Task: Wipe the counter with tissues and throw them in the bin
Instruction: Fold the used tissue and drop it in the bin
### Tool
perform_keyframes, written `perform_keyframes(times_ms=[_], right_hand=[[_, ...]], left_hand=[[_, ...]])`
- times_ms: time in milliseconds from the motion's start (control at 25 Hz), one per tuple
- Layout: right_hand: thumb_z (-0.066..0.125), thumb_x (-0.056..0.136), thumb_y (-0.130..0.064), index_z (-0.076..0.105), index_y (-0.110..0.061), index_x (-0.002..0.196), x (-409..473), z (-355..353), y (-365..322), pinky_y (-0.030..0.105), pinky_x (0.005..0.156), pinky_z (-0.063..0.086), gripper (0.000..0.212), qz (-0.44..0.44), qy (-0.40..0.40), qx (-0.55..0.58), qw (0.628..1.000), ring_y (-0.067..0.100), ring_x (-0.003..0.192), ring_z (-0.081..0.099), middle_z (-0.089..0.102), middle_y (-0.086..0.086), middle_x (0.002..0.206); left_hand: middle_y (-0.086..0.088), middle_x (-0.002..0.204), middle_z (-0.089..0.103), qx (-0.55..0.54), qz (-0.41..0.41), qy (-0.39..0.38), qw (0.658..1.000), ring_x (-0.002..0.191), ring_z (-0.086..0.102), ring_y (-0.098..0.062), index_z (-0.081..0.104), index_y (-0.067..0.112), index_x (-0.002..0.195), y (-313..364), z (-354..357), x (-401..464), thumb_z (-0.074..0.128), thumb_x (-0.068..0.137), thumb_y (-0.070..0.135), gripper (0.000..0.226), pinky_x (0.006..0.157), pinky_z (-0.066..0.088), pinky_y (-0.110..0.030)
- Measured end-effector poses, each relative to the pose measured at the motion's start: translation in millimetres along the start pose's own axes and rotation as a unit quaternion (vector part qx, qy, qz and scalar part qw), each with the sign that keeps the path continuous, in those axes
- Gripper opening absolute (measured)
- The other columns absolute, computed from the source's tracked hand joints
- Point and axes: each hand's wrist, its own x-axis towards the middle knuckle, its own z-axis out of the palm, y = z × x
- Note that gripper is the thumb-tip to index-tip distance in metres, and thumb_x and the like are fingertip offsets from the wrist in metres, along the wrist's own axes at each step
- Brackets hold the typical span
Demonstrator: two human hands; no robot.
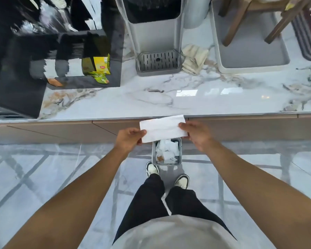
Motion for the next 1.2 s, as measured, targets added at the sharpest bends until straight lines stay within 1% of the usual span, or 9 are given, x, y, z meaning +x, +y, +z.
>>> perform_keyframes(times_ms=[160, 320, 480, 600, 680, 920, 1040, 1120, 1200], right_hand=[[0.071, 0.088, -0.007, 0.072, -0.001, 0.099, 16.5, -13.6, 51.2, 0.024, 0.055, 0.054, 0.013, 0.026, 0.054, -0.065, 0.996, 0.019, 0.064, 0.059, 0.067, 0.015, 0.084], [0.076, 0.08, -0.011, 0.077, -0.011, 0.08, 47.9, -20.0, 107.2, 0.027, 0.055, 0.053, 0.001, 0.058, 0.104, -0.138, 0.983, 0.015, 0.051, 0.053, 0.063, 0.004, 0.06], [0.075, 0.074, -0.023, 0.075, -0.017, 0.066, 94.3, -22.6, 160.4, 0.034, 0.064, 0.059, 0.01, 0.087, 0.127, -0.211, 0.965, 0.01, 0.042, 0.055, 0.062, -0.005, 0.048], [0.067, 0.073, -0.03, 0.073, -0.015, 0.065, 134.6, -18.2, 206.6, 0.029, 0.062, 0.054, 0.018, 0.099, 0.132, -0.285, 0.944, 0.02, 0.057, 0.068, 0.064, -0.004, 0.05], [0.063, 0.076, -0.03, 0.073, -0.014, 0.07, 159.6, -15.8, 233.1, 0.026, 0.059, 0.048, 0.02, 0.097, 0.158, -0.335, 0.924, 0.024, 0.069, 0.067, 0.067, -0.003, 0.057], [0.057, 0.085, -0.03, 0.062, -0.019, 0.063, 211.7, -6.7, 286.8, 0.009, 0.046, 0.023, 0.026, 0.037, 0.179, -0.454, 0.872, 0.009, 0.051, 0.041, 0.047, -0.012, 0.05], [0.059, 0.087, -0.031, 0.069, -0.02, 0.07, 222.9, -8.5, 295.9, 0.008, 0.048, 0.026, 0.022, 0.017, 0.182, -0.449, 0.875, 0.009, 0.056, 0.046, 0.059, -0.012, 0.062], [0.06, 0.087, -0.031, 0.074, -0.019, 0.078, 226.2, -9.6, 301.3, 0.019, 0.057, 0.034, 0.02, 0.007, 0.179, -0.453, 0.873, 0.015, 0.066, 0.052, 0.07, -0.007, 0.074], [0.06, 0.088, -0.032, 0.075, -0.019, 0.082, 227.0, -10.5, 304.6, 0.021, 0.065, 0.035, 0.021, -0.001, 0.174, -0.463, 0.869, 0.018, 0.073, 0.059, 0.076, -0.003, 0.083]], left_hand=[[0.0, 0.055, 0.066, 0.035, -0.03, -0.032, 0.998, 0.052, 0.061, -0.014, 0.073, 0.005, 0.074, -44.7, 21.5, 18.4, 0.077, 0.086, 0.019, 0.018, 0.061, 0.059, -0.03], [-0.005, 0.056, 0.067, 0.072, -0.043, -0.075, 0.994, 0.047, 0.06, -0.014, 0.073, 0.007, 0.075, -96.3, 48.9, 50.0, 0.075, 0.087, 0.017, 0.016, 0.059, 0.058, -0.032], [-0.008, 0.057, 0.067, 0.104, -0.084, -0.083, 0.988, 0.051, 0.062, -0.02, 0.073, 0.006, 0.076, -149.5, 78.4, 86.8, 0.073, 0.085, 0.018, 0.015, 0.067, 0.063, -0.038], [-0.012, 0.057, 0.067, 0.145, -0.106, -0.076, 0.981, 0.051, 0.066, -0.021, 0.071, 0.001, 0.072, -191.1, 98.3, 122.4, 0.067, 0.082, 0.015, 0.018, 0.072, 0.063, -0.045], [-0.024, 0.066, 0.066, 0.18, -0.101, -0.069, 0.976, 0.054, 0.071, -0.024, 0.068, -0.004, 0.073, -216.0, 109.4, 147.2, 0.063, 0.08, 0.015, 0.021, 0.071, 0.061, -0.046], [-0.023, 0.067, 0.068, 0.254, -0.068, -0.054, 0.963, 0.053, 0.07, -0.025, 0.069, -0.003, 0.072, -268.5, 131.5, 196.6, 0.062, 0.081, 0.016, 0.022, 0.069, 0.06, -0.043], [-0.016, 0.061, 0.07, 0.269, -0.056, -0.066, 0.959, 0.06, 0.07, -0.029, 0.07, -0.002, 0.069, -271.7, 138.6, 202.8, 0.061, 0.083, 0.015, 0.023, 0.071, 0.06, -0.039], [-0.009, 0.055, 0.069, 0.274, -0.052, -0.07, 0.958, 0.06, 0.07, -0.024, 0.071, 0.002, 0.064, -269.7, 142.4, 202.5, 0.06, 0.084, 0.014, 0.026, 0.067, 0.06, -0.033], [-0.008, 0.052, 0.068, 0.282, -0.041, -0.063, 0.956, 0.058, 0.069, -0.024, 0.07, 0.003, 0.061, -267.3, 144.8, 202.6, 0.059, 0.084, 0.015, 0.029, 0.061, 0.059, -0.03]])
